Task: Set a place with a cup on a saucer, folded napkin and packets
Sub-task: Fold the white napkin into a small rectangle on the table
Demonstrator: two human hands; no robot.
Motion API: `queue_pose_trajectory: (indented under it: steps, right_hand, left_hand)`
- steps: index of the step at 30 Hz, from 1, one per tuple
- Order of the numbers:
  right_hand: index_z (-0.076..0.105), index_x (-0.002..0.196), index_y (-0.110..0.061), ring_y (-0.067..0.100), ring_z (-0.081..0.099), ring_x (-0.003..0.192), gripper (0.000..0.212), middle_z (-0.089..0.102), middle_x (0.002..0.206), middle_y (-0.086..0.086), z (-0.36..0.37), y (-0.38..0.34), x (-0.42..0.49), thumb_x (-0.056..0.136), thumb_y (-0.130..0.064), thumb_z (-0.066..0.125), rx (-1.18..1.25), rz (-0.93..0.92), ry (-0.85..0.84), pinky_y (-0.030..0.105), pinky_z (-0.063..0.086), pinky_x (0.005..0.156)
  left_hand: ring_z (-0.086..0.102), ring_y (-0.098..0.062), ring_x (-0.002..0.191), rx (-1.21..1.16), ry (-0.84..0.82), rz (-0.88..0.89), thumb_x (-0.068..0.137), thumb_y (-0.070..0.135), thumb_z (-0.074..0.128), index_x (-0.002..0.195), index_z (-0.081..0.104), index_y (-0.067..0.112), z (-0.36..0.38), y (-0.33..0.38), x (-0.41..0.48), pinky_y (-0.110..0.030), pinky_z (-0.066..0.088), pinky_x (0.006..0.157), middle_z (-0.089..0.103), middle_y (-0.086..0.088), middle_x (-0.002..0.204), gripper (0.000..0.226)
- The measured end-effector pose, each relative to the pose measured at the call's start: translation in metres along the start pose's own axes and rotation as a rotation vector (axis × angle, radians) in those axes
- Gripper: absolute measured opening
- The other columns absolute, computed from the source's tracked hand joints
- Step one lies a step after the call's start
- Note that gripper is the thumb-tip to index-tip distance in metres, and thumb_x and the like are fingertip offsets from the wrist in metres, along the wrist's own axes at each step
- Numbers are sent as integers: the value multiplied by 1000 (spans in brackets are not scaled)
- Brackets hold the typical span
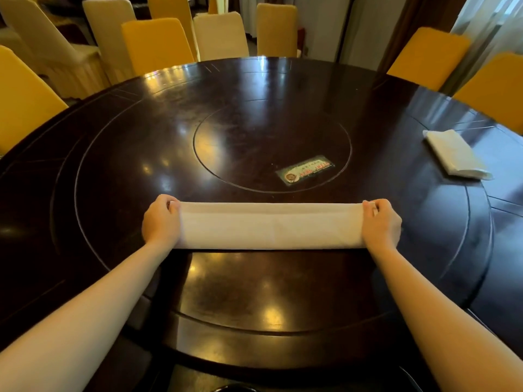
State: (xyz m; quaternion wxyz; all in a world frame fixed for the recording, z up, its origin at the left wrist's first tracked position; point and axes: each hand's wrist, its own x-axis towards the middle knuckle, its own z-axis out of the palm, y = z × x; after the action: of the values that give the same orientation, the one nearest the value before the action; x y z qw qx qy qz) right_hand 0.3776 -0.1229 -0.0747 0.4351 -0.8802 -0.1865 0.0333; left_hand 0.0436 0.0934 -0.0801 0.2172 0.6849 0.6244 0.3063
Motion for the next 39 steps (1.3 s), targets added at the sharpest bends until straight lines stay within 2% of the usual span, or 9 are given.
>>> queue_pose_trajectory:
  steps: [7,11,17,22,30,33,36,38,39]
  right_hand:
    - [55,96,-9,24,49,77,27,64,96,13,19,3,9,97,-32,39,-228,-51,14,34,37,68]
    - [54,93,-7,33,58,78,28,65,91,15,26,5,10,98,-30,39,-324,-110,32,35,39,65]
    - [53,95,-1,41,61,76,30,64,91,20,30,8,4,100,-26,36,-456,-229,84,37,40,63]
    - [53,95,0,40,59,76,28,64,93,21,31,6,5,98,-25,39,-510,-252,108,43,42,72]
    - [52,108,0,37,48,97,31,54,106,21,29,-1,4,94,-28,50,-651,-239,108,49,35,84]
    - [48,115,-2,37,47,100,36,53,111,20,30,-15,-1,93,-29,50,-693,-351,99,48,34,86]
    - [47,123,-7,35,49,112,38,54,122,15,52,-46,-25,90,-24,51,-514,-625,-98,46,35,93]
    - [34,140,-10,30,31,136,47,38,146,11,78,-63,-52,95,-25,38,-527,-809,-339,45,24,109]
    - [24,145,-12,26,18,143,50,25,154,8,89,-66,-65,98,-27,30,-560,-868,-433,45,15,114]
  left_hand:
    - [57,-43,86,293,-27,121,97,23,35,98,51,10,18,-3,4,-41,38,68,55,-17,109,21]
    - [59,-43,78,415,-4,195,97,17,36,98,49,7,23,-4,4,-41,37,61,54,-18,103,17]
    - [59,-42,71,518,10,222,95,12,40,96,48,5,24,-6,5,-39,35,54,53,-19,98,11]
    - [56,-41,80,525,10,225,94,14,42,98,50,5,25,-7,5,-41,37,55,52,-20,98,12]
    - [53,-39,93,444,-10,137,94,24,45,111,49,5,19,0,3,-46,43,64,46,-21,112,26]
    - [49,-41,98,459,49,169,92,28,50,113,52,3,16,14,-6,-49,44,72,47,-22,113,33]
    - [47,-40,104,428,33,351,89,23,52,117,55,8,34,48,-33,-49,38,82,53,-20,118,32]
    - [41,-34,124,373,-118,505,93,24,43,132,47,14,56,71,-55,-47,32,99,47,-13,138,40]
    - [32,-28,135,377,-203,558,96,26,37,139,39,16,68,77,-65,-46,22,109,38,-8,148,44]
